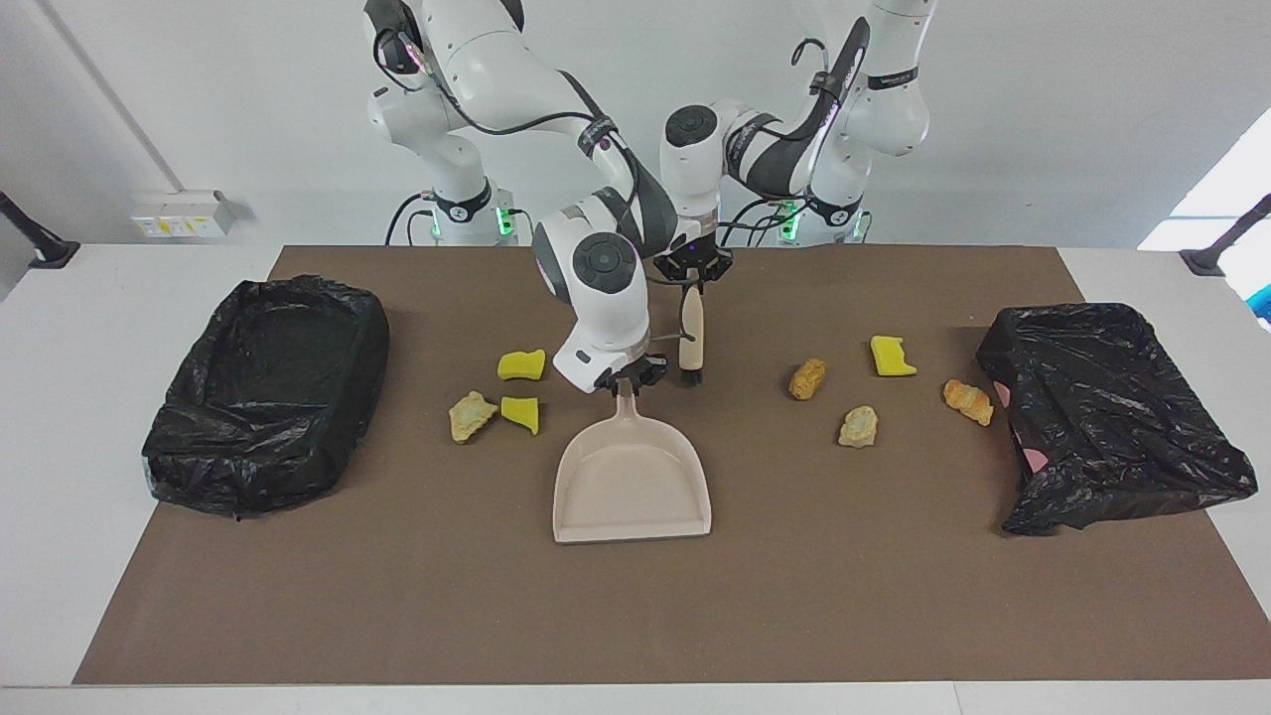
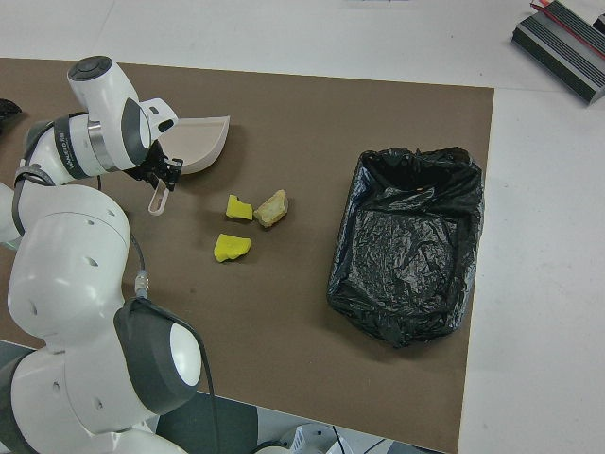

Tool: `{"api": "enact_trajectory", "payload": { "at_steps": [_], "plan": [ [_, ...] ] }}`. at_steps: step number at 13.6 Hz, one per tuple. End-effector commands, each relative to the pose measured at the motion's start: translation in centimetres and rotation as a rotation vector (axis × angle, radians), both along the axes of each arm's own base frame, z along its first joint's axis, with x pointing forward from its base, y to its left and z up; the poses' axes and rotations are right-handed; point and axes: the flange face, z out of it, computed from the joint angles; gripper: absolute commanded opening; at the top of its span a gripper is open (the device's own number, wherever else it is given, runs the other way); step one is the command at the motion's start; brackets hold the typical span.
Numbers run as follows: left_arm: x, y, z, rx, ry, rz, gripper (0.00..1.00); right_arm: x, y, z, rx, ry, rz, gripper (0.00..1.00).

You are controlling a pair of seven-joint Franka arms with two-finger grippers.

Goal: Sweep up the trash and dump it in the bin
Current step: 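Grasp the brush with the left gripper while the right gripper grasps the dustpan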

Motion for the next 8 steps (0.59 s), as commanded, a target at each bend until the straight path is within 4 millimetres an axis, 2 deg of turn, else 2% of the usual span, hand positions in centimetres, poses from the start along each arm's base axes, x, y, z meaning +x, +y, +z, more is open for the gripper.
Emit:
{"api": "enact_trajectory", "payload": {
  "at_steps": [1, 3, 4, 5, 6, 7, 8],
  "plan": [
    [3.4, 3.8, 3.2, 0.044, -0.007, 0.075, 0.0, -2.0, -3.7, 4.3, 0.04, 0.022, 0.195, 0.0],
    [6.2, 6.9, 5.4, 0.04, -0.028, 0.153, 0.0, -3.4, -7.5, 5.2, 0.068, 0.016, 0.394, 0.0],
    [7.4, 9.1, 6.5, 0.03, -0.042, 0.203, 0.0, -4.3, -9.7, 4.9, 0.079, 0.02, 0.499, 0.0],
    [8.0, 10.9, 7.2, 0.025, -0.049, 0.232, 0.0, -4.7, -10.8, 4.4, 0.074, 0.01, 0.65, 0.0],
    [8.5, 12.8, 6.8, 0.038, -0.029, 0.267, 0.0, -4.9, -11.1, 4.1, 0.049, 0.005, 0.8, 0.0],
    [8.9, 14.7, 6.6, 0.044, -0.021, 0.305, 0.0, -5.1, -10.9, 4.0, 0.035, 0.007, 0.876, 0.0],
    [9.1, 16.5, 6.3, 0.062, -0.016, 0.321, 0.0, -5.4, -10.0, 3.6, 0.032, 0.014, 0.899, 0.0]
  ]
}}
